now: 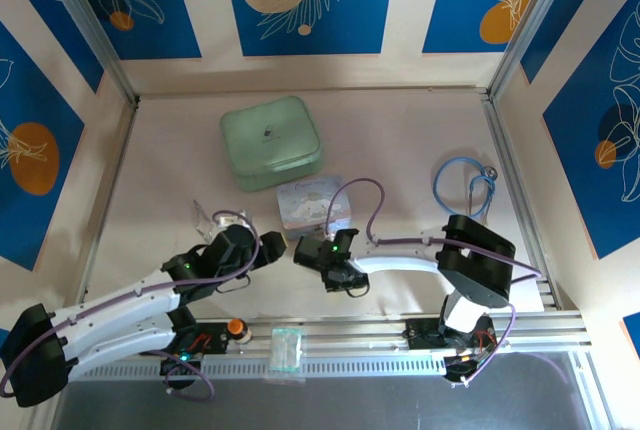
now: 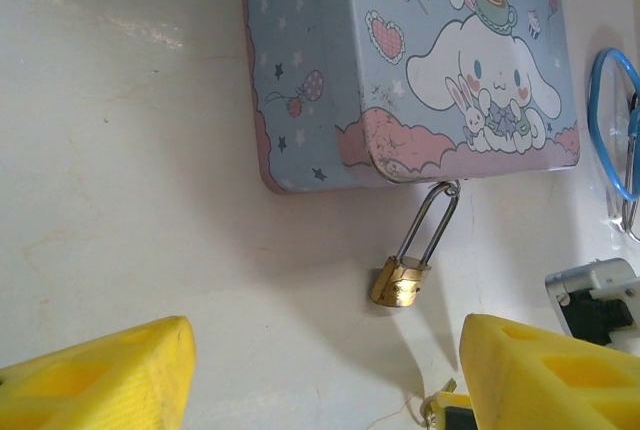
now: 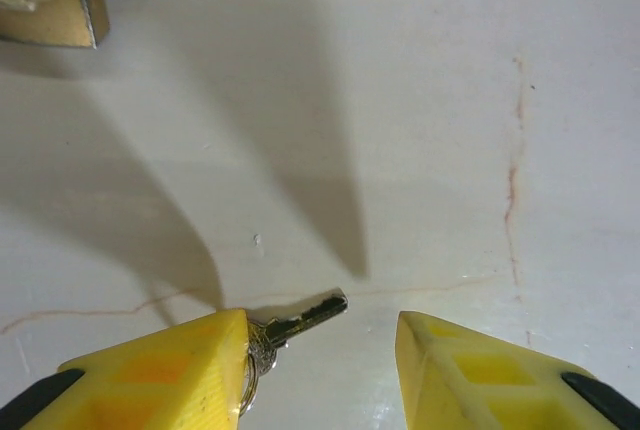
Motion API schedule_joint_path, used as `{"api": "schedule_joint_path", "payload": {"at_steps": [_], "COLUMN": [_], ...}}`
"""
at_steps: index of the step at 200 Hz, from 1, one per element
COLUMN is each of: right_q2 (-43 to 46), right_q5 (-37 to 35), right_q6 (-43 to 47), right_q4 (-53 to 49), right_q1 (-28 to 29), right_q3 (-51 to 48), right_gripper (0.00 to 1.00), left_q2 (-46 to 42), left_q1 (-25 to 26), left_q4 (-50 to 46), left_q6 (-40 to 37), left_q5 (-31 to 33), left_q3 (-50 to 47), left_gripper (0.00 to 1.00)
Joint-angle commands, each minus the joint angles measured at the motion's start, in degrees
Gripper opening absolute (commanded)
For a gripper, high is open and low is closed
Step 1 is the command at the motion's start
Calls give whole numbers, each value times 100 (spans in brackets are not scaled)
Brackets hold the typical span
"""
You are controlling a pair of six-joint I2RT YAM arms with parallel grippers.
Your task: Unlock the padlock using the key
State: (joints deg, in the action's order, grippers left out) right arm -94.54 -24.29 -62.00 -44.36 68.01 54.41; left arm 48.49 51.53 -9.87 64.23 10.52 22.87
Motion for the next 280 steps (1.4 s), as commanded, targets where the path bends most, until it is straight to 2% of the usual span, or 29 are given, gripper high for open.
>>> {"api": "schedule_joint_path", "payload": {"at_steps": [1,29,80,112,166,190,209,242,280], "right_q2": [235,235,87,158,-38,-190,-349,-683,-582], "right_q5": [169,457,334,360,512,324,104,-137,-1], "right_q6": [-176,-660,-1173,-897,-657,-384,-278,-592,-716], "right_q4": [180,304,-31,542,892,928,735,-103,-154], "right_q1": [-27,-32,131,110,-112,-131,-57,-3,29], "right_q3": [-62,-59,-84,-242,-255,-141,60,360,146], "right_gripper": [42,42,40,39,40,40,39,33,29], "left_q2": [50,94,142,169,10,-76,-103,-45,42], "left_q1": [25,24,24,25,24,24,24,26,24], "left_q4": [117,133,196,204,87,10,11,85,192], "left_q6": [55,64,97,98,120,112,116,134,121], "left_q5": [-67,-83,-131,-120,-62,19,46,38,11], "left_q3": [94,103,99,95,26,11,-11,-20,7], "left_gripper": [70,70,70,71,71,71,71,71,71]}}
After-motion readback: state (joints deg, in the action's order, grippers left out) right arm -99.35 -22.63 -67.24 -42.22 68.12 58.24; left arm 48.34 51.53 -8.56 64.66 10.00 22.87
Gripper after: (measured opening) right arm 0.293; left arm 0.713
